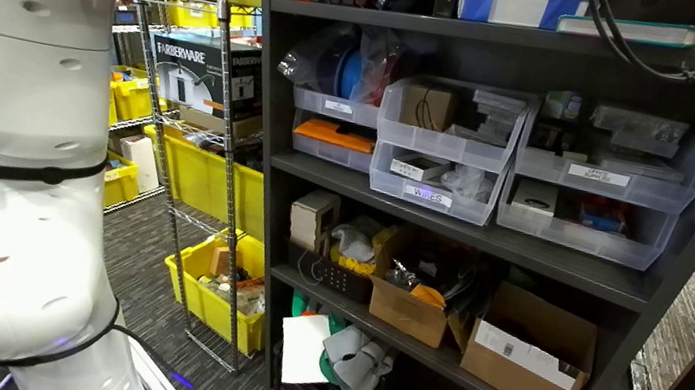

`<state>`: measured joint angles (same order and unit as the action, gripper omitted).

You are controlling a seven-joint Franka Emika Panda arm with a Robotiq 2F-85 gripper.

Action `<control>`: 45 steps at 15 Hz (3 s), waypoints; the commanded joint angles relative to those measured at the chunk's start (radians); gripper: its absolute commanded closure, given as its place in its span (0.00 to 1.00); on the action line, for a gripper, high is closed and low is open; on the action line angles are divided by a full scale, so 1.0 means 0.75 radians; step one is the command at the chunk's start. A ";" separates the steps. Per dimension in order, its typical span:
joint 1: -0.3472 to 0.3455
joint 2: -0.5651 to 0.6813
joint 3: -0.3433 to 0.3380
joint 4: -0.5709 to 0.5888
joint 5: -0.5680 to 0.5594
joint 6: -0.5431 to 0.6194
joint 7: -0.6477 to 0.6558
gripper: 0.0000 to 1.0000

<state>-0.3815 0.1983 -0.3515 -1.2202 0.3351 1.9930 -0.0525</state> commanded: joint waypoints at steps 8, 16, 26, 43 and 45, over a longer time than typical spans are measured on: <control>0.003 -0.010 0.002 -0.024 0.008 -0.004 0.017 0.00; 0.014 -0.015 0.013 -0.015 0.014 -0.003 0.045 0.00; 0.012 -0.019 0.013 -0.017 0.017 0.001 0.068 0.05; 0.005 -0.019 0.008 -0.003 0.015 0.003 0.073 0.66; 0.006 -0.019 0.008 0.000 0.014 0.003 0.074 0.61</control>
<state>-0.3821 0.1996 -0.3496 -1.2204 0.3387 2.0001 -0.0096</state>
